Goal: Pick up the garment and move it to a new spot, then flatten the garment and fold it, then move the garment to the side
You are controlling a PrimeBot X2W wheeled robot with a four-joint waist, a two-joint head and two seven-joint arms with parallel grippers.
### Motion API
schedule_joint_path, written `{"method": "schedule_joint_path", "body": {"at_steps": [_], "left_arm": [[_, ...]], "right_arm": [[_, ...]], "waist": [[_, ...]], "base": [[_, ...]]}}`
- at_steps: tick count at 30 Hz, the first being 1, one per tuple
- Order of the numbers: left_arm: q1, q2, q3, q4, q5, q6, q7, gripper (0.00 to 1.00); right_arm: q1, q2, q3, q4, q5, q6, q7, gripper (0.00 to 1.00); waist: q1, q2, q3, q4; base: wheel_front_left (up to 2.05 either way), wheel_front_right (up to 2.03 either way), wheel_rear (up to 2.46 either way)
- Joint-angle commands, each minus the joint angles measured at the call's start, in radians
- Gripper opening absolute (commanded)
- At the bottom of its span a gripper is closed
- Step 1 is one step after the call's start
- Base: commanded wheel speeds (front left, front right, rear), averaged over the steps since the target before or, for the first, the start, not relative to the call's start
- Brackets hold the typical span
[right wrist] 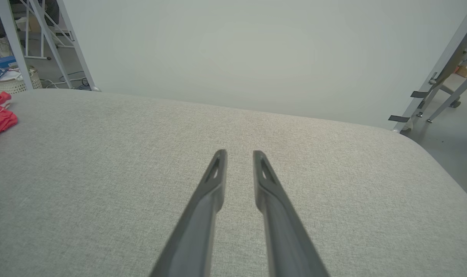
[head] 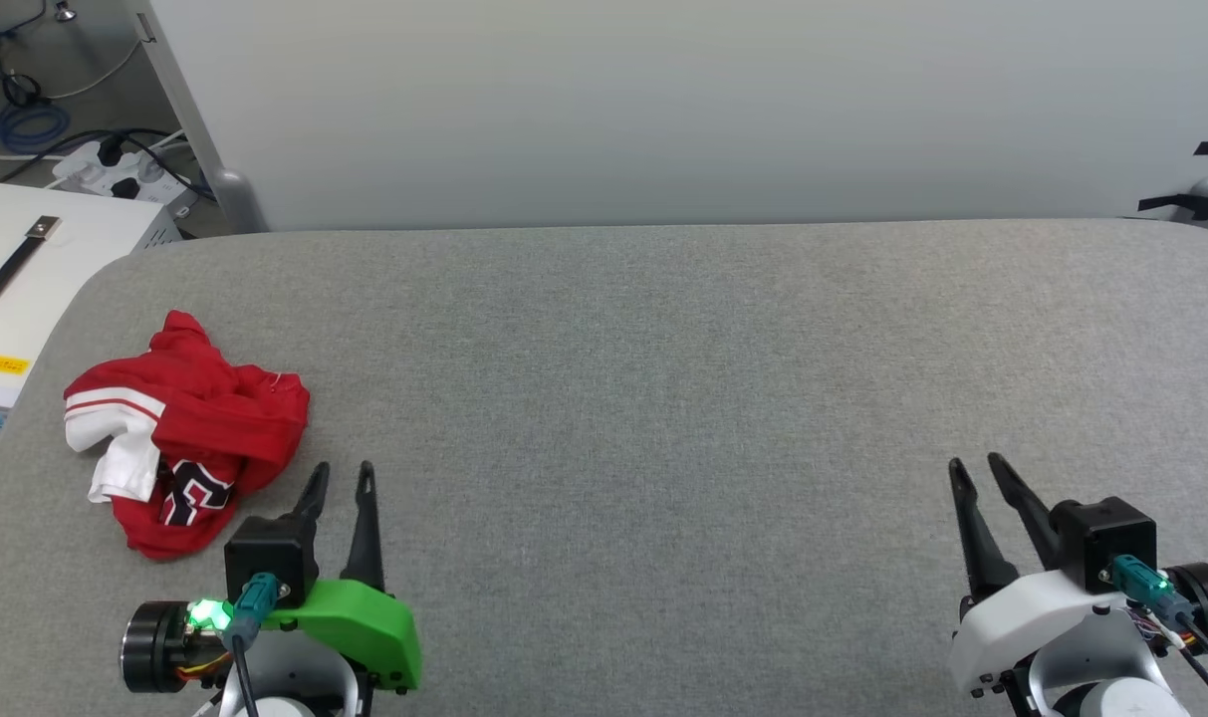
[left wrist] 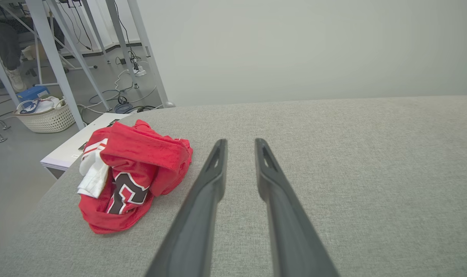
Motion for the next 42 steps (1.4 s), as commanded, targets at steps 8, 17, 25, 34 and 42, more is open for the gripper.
{"method": "schedule_joint_path", "body": {"at_steps": [8, 17, 25, 34, 42], "left_arm": [[-0.003, 0.000, -0.011, -0.002, -0.004, 0.016, -0.017, 1.00], [-0.007, -0.001, -0.023, -0.006, -0.006, 0.031, -0.035, 1.00], [-0.009, -0.001, -0.032, -0.010, -0.007, 0.043, -0.052, 1.00], [-0.008, -0.001, -0.041, -0.013, -0.006, 0.053, -0.070, 1.00], [-0.004, -0.002, -0.049, -0.016, -0.007, 0.061, -0.089, 1.00]], "right_arm": [[0.001, 0.000, -0.014, -0.004, 0.013, 0.000, -0.016, 1.00], [0.005, 0.000, -0.027, -0.018, 0.033, 0.000, -0.034, 1.00], [0.010, 0.000, -0.036, -0.033, 0.053, 0.000, -0.051, 1.00], [0.020, 0.000, -0.042, -0.046, 0.074, 0.000, -0.069, 1.00], [0.031, 0.000, -0.046, -0.059, 0.091, 0.000, -0.088, 1.00]], "waist": [[0.0000, -0.0001, 0.002, 0.000], [0.0000, -0.0001, 0.003, 0.001], [0.0000, -0.0001, 0.003, 0.001], [0.0000, -0.0001, 0.002, 0.003], [0.0000, -0.0001, 0.001, 0.006]], "base": [[0.00, 0.00, 0.00], [0.00, 0.00, 0.00], [0.00, 0.00, 0.00], [0.00, 0.00, 0.00], [0.00, 0.00, 0.00]]}}
